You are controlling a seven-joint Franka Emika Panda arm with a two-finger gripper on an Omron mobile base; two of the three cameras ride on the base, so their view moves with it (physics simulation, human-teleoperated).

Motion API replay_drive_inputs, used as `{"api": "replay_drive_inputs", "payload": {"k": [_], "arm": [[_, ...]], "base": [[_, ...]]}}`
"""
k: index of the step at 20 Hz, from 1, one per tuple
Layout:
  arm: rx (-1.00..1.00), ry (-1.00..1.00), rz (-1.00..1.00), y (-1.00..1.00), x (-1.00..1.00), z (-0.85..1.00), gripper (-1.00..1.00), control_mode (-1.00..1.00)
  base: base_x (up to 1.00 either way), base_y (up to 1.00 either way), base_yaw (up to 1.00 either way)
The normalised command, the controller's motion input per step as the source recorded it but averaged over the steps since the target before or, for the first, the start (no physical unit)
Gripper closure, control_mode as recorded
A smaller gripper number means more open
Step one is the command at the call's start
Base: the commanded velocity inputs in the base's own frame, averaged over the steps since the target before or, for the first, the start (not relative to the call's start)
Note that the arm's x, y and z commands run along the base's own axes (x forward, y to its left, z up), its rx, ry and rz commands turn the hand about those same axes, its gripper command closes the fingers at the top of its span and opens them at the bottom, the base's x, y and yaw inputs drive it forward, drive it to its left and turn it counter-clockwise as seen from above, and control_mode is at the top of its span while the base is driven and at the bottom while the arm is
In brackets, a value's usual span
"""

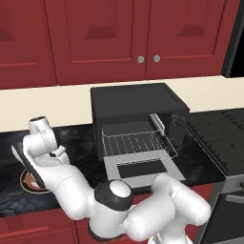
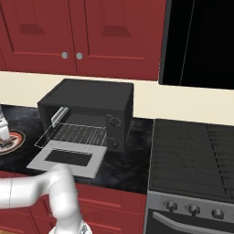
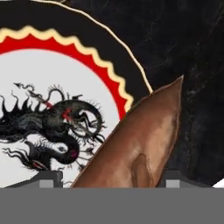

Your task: Pull the toaster oven rack outwards. Pick up the baguette from the plate and place it on the toaster oven rack. Close the toaster oven door fully and set the temperature to the lowest setting.

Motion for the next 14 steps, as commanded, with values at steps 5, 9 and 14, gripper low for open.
{"api": "replay_drive_inputs", "payload": {"k": [5, 9, 14], "arm": [[0.14, -0.08, -0.03, -1.00, -1.00, 0.47, 1.00, -1.00], [0.08, -0.10, -0.07, -1.00, -1.00, 0.41, 1.00, -1.00], [0.01, -0.15, -0.05, -1.00, -0.77, 0.79, 1.00, -1.00]], "base": [[0.00, 0.00, 0.00], [0.00, 0.00, 0.00], [0.00, 0.00, 0.00]]}}
